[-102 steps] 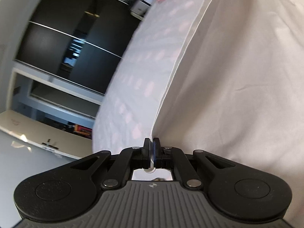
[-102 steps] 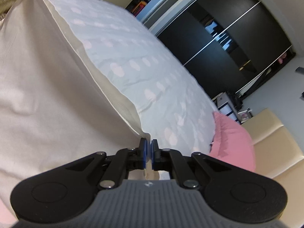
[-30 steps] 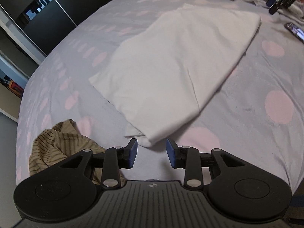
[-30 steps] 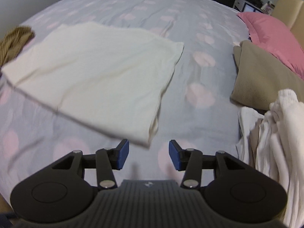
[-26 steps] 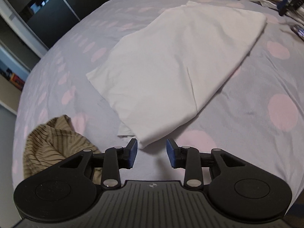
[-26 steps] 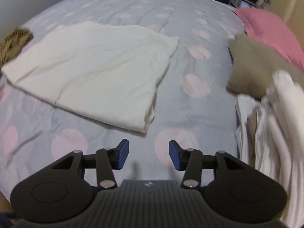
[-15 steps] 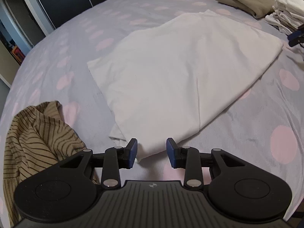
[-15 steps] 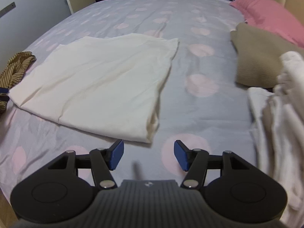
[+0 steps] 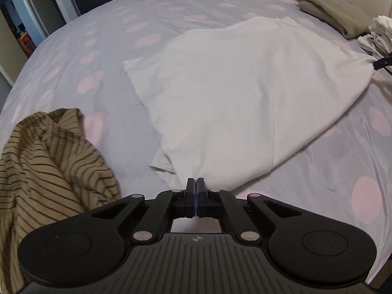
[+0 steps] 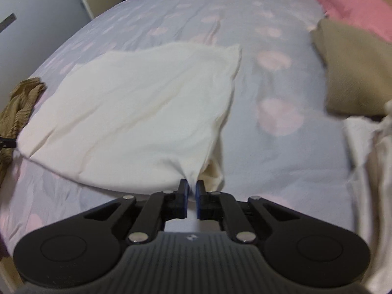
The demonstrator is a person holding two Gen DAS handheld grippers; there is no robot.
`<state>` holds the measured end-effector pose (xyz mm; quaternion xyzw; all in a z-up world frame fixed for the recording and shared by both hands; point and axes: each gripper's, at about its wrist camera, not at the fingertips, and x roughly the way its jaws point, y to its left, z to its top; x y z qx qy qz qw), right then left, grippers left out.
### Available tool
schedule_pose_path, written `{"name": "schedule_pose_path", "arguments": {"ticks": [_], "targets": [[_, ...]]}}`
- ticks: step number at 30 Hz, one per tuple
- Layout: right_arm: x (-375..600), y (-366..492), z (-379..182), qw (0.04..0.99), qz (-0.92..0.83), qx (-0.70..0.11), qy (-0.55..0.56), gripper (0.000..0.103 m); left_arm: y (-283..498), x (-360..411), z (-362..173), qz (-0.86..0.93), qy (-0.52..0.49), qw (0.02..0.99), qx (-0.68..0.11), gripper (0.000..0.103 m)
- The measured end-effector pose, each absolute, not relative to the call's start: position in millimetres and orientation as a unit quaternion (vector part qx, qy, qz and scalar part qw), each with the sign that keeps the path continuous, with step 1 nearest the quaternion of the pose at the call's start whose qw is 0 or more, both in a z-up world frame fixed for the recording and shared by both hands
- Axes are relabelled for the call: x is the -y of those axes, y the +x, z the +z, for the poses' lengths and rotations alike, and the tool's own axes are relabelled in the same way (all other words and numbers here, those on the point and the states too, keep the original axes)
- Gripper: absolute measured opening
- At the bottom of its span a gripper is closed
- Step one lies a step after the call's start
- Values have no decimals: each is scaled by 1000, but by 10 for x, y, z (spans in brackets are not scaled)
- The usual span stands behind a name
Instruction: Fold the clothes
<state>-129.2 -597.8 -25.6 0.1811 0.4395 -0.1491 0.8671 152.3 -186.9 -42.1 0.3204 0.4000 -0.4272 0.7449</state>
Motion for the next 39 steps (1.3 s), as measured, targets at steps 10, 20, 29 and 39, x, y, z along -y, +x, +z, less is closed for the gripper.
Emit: {"name": "schedule_pose_path", "arguments": {"ticks": [10,20,29,39], "targets": [[6014,-1228,-538,835,-149,-507,152,9,1423,1894,-669,-399,416,719,-388,0],[5833,-1298,-274,856,-153,-491,52,34,1188,1760,-394,-405,445,739,-302,37],[5253,-1110,-338,874,-43,-475,-94,52,712,1967,-718,-443,552,675,-205,40],[5009,-1053,-738,825,-21,-503,-258,51,604,1994,-1187,-416,631,634,-164,29]]}}
